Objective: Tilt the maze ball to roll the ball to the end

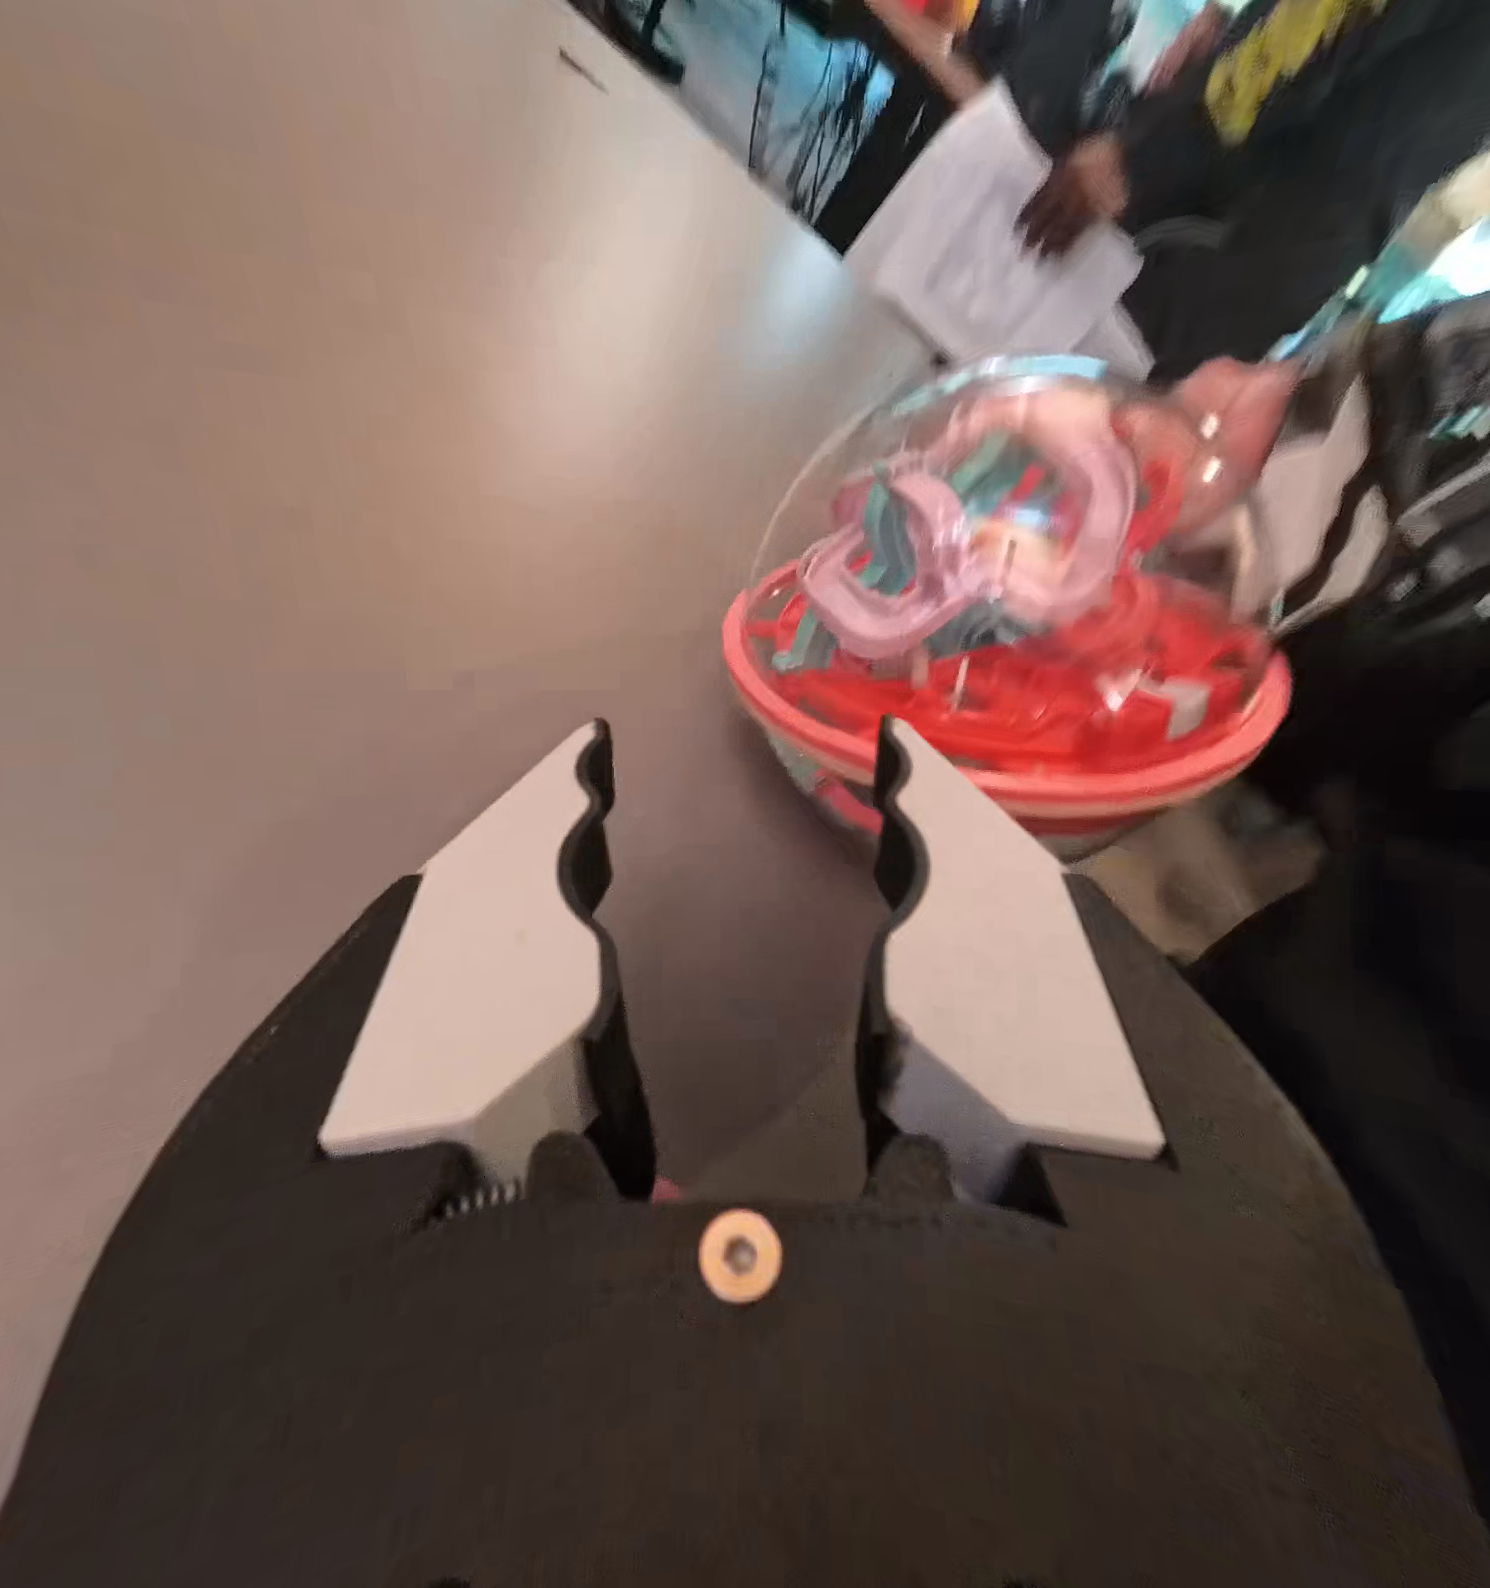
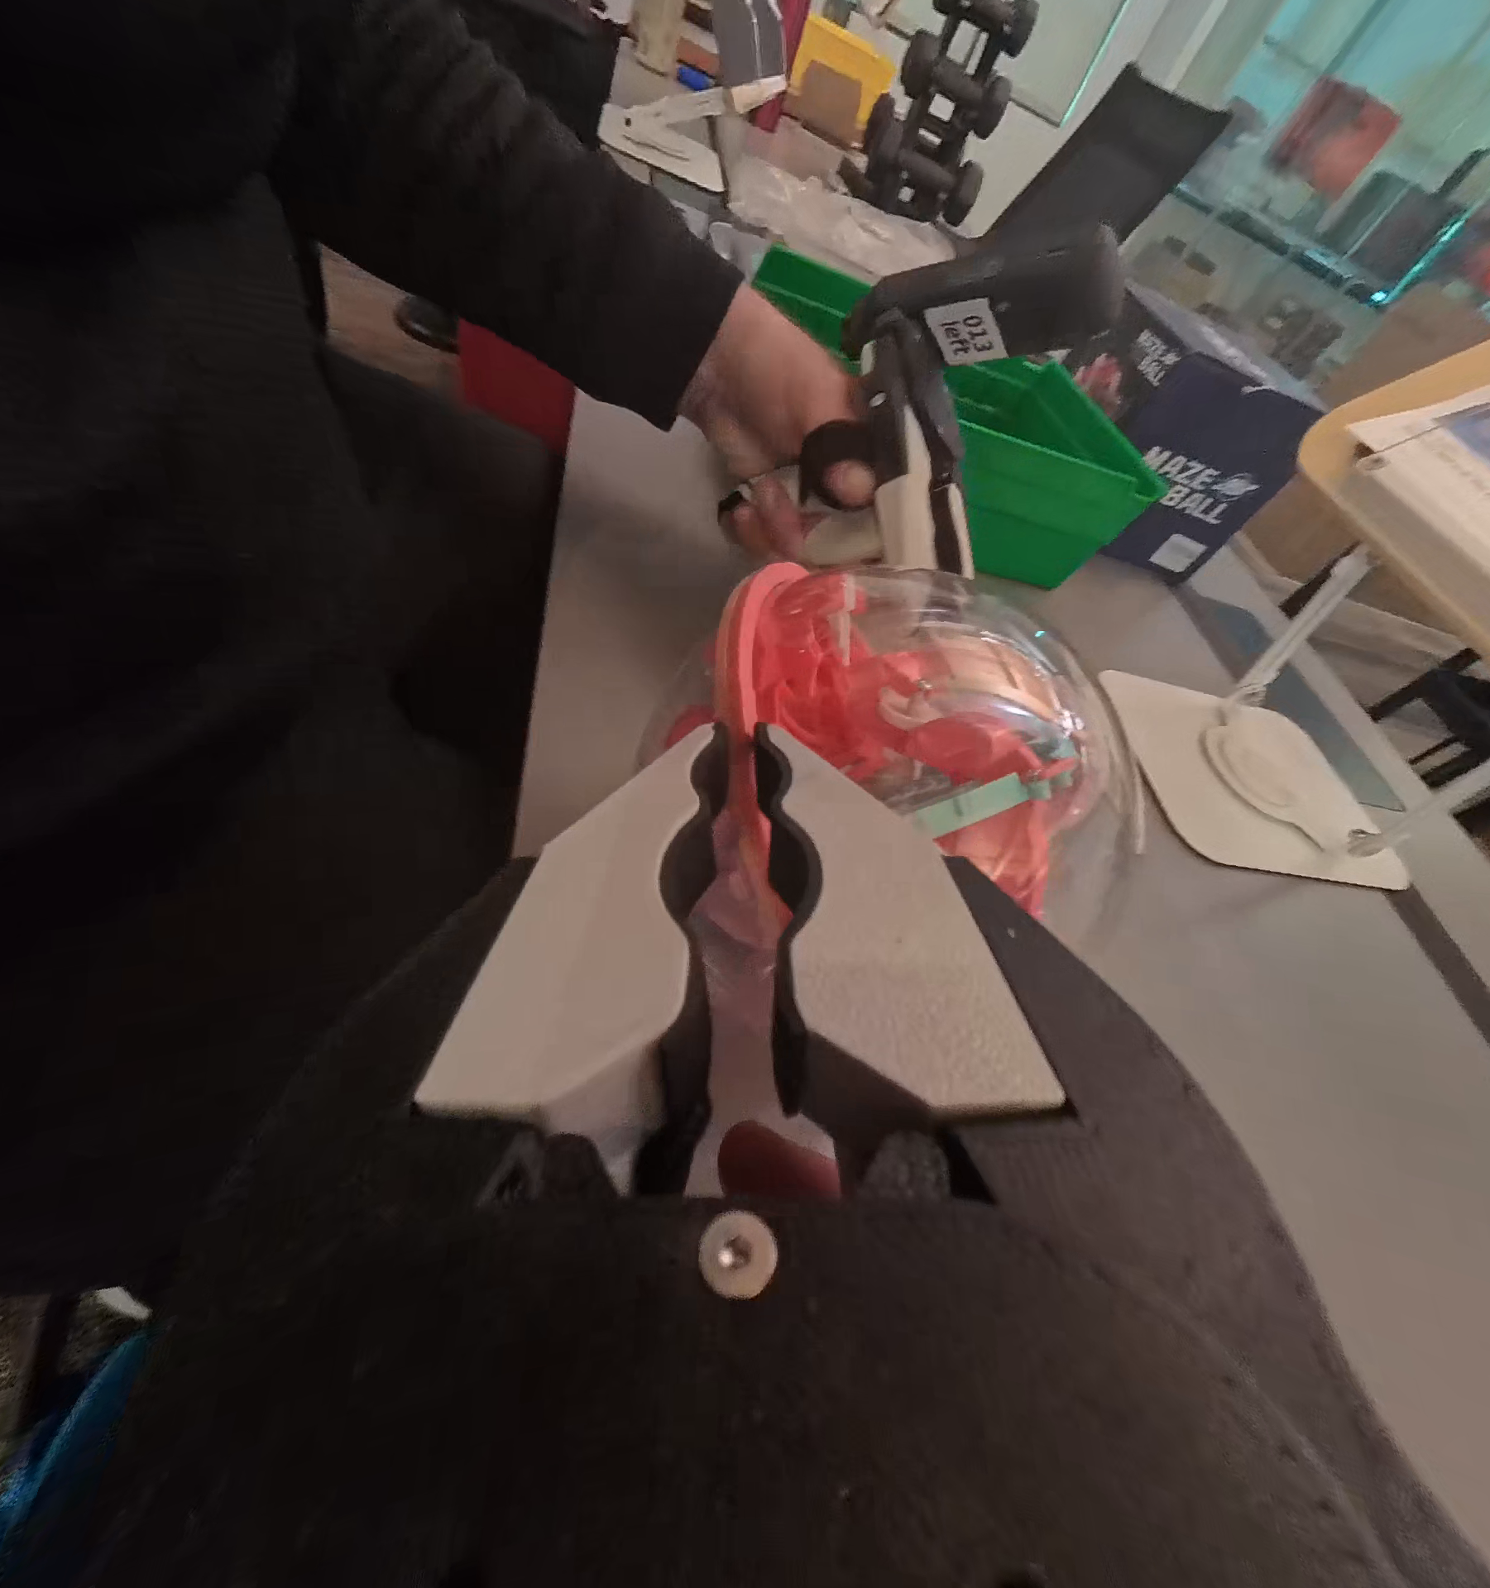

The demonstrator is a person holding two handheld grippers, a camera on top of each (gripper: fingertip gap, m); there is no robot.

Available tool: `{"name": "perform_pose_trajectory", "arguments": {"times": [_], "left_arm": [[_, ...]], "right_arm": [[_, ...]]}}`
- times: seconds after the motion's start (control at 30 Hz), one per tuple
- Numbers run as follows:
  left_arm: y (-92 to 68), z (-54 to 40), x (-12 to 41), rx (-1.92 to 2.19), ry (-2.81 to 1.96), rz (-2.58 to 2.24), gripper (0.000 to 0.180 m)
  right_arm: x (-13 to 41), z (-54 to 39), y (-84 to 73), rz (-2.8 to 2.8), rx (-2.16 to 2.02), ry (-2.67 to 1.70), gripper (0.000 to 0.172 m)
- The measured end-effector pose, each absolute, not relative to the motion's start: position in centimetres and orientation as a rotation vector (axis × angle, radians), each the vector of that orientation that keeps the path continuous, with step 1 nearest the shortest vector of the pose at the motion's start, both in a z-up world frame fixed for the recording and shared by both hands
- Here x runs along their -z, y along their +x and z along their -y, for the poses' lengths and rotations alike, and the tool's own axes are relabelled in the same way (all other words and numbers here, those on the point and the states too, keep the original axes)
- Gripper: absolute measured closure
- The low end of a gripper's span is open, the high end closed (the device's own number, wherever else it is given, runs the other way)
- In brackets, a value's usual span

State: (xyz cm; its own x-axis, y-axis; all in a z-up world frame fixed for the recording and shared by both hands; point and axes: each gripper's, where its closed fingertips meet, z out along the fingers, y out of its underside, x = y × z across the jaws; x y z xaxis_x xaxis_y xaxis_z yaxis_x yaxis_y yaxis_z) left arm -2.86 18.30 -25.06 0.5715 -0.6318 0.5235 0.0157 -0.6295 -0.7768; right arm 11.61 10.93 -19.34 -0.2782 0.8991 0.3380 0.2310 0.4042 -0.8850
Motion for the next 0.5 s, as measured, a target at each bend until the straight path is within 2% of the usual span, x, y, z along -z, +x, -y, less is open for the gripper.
{"name": "perform_pose_trajectory", "arguments": {"times": [0.03, 0.23, 0.37, 0.43, 0.5], "left_arm": [[-2.5, -18.2, 24.8, 1.136, -2.029, -0.434, 0.119], [1.1, -16.2, 24.1, 1.444, -1.978, -0.325, 0.117], [2.3, -15.5, 24.5, 1.495, -2.001, -0.306, 0.119], [2.8, -14.9, 24.4, 1.514, -2.000, -0.297, 0.116], [3.0, -14.5, 23.9, 1.501, -1.984, -0.286, 0.116]], "right_arm": [[19.5, -10.5, 11.9, 1.759, -0.945, -1.008, 0.172], [20.5, -7.4, 13.5, 1.732, -1.196, -1.148, 0.160], [19.1, -10.8, 16.3, 1.329, -1.439, -1.452, 0.142], [20.6, -13.9, 18.1, 1.091, -1.454, -1.662, 0.138], [22.7, -15.2, 19.2, 0.929, -1.505, -1.810, 0.125]]}}
